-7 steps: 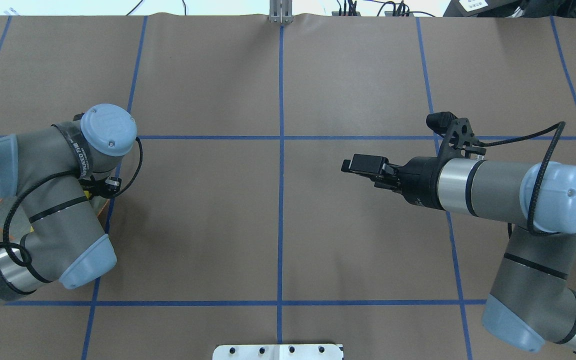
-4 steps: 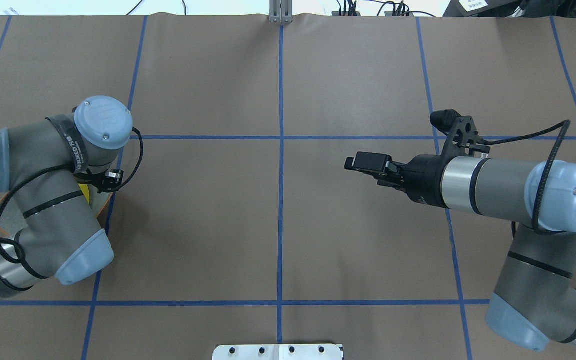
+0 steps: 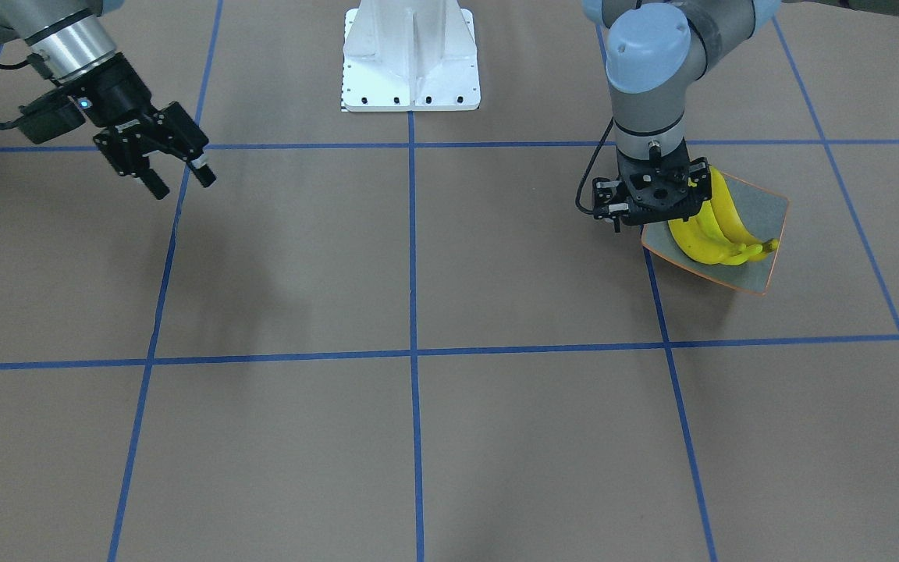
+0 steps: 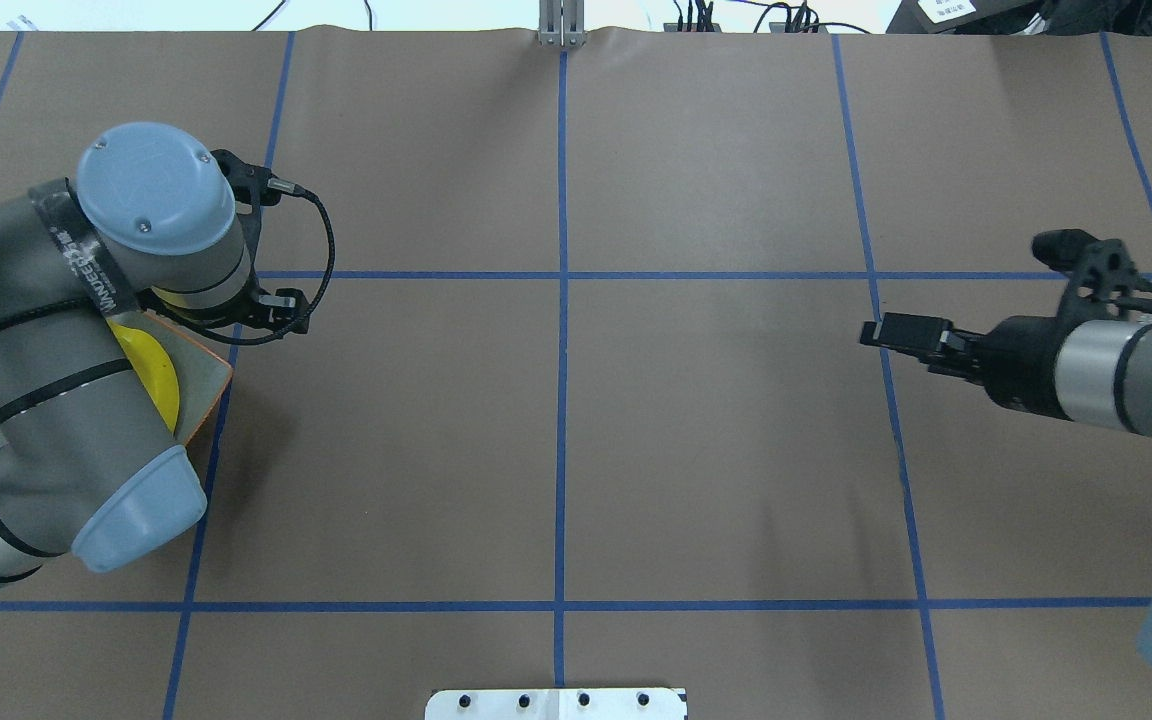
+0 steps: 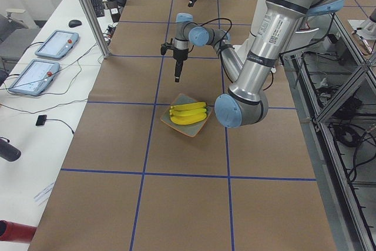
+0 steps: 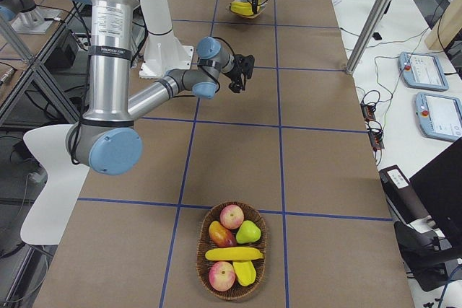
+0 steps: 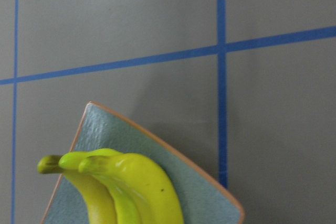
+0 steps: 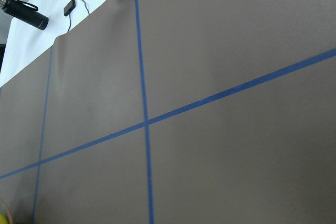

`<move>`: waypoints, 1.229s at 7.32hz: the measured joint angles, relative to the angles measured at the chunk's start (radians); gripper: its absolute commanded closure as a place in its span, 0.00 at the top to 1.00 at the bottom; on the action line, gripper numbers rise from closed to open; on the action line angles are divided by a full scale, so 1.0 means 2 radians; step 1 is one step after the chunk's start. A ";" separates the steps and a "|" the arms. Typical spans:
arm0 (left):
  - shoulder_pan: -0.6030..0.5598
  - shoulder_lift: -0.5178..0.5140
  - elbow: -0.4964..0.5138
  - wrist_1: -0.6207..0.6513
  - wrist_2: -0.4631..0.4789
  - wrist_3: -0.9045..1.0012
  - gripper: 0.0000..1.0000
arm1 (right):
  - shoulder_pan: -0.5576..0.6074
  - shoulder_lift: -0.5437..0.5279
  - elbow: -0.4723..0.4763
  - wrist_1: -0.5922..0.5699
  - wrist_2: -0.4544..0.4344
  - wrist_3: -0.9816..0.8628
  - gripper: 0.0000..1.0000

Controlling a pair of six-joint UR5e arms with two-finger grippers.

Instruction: Transfer all bananas from basket to plate

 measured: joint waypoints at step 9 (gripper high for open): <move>0.000 0.005 0.000 -0.052 -0.019 -0.030 1.00 | 0.422 -0.095 -0.266 0.004 0.216 -0.585 1.00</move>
